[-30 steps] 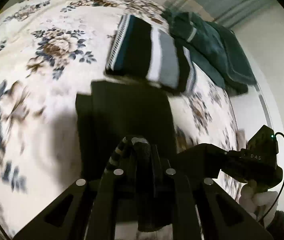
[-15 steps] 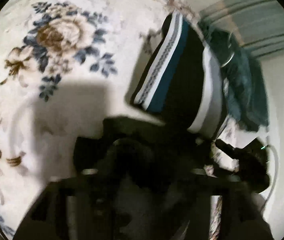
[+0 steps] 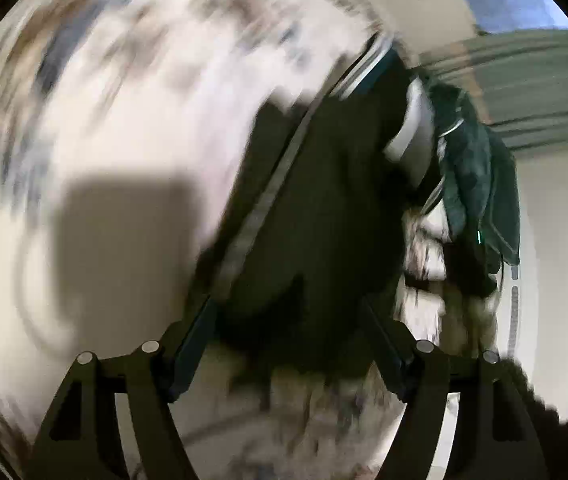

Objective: Fold small clothes

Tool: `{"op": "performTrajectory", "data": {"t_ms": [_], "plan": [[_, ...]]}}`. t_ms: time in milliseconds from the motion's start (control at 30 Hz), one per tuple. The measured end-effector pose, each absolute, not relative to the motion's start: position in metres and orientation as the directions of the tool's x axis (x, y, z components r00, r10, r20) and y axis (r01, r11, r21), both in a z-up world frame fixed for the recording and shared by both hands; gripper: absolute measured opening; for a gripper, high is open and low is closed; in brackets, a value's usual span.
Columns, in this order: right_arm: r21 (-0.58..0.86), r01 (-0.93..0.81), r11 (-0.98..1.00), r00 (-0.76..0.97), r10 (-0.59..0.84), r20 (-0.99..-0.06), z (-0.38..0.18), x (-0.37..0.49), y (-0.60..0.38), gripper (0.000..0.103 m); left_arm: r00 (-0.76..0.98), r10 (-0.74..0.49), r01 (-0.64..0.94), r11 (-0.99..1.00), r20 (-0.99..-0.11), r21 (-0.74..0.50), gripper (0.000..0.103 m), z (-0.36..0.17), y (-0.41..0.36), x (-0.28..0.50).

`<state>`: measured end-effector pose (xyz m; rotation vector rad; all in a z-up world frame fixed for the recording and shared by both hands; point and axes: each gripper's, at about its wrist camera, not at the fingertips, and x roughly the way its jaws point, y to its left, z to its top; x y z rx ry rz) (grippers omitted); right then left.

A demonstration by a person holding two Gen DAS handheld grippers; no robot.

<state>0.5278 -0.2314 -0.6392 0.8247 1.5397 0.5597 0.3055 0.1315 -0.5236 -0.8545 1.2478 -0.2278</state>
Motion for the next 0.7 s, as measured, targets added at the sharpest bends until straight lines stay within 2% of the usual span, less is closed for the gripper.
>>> {"op": "performTrajectory", "data": {"t_ms": [100, 200, 433, 467, 500, 533, 567, 700], "plan": [[0.784, 0.155, 0.602, -0.068, 0.798, -0.599, -0.666, 0.553, -0.218, 0.097, 0.327, -0.652, -0.388, 0.567, -0.684, -0.727, 0.072, -0.56, 0.113, 0.275], [0.822, 0.122, 0.556, -0.096, 0.831, -0.548, -0.678, 0.576, -0.202, 0.101, 0.372, -0.665, -0.402, 0.513, -0.647, -0.758, 0.072, -0.58, 0.093, 0.283], [0.846, 0.139, 0.515, -0.049, 0.857, -0.513, -0.682, 0.594, -0.181, 0.1, 0.548, -0.565, -0.461, 0.412, -0.617, -0.786, 0.072, -0.599, 0.081, 0.333], [0.843, 0.147, 0.518, -0.036, 0.854, -0.518, -0.682, 0.593, -0.179, 0.093, 0.56, -0.552, -0.475, 0.398, -0.618, -0.785, 0.064, -0.597, 0.082, 0.336], [0.838, 0.154, 0.524, -0.029, 0.85, -0.526, -0.683, 0.592, -0.179, 0.065, 0.566, -0.54, -0.478, 0.401, -0.623, -0.782, 0.054, -0.595, 0.083, 0.337], [0.816, 0.167, 0.554, -0.029, 0.83, -0.558, -0.685, 0.589, -0.18, 0.045, 0.57, -0.54, -0.464, 0.411, -0.62, -0.785, 0.037, -0.589, 0.086, 0.338], [0.808, 0.181, 0.561, -0.019, 0.823, -0.567, -0.687, 0.585, -0.183, 0.027, 0.566, -0.542, -0.453, 0.425, -0.621, -0.784, 0.029, -0.585, 0.088, 0.339], [0.819, 0.271, 0.505, 0.091, 0.834, -0.544, -0.674, 0.549, -0.205, 0.02, 0.523, -0.585, -0.396, 0.477, -0.62, -0.785, 0.024, -0.553, 0.104, 0.349]]}}
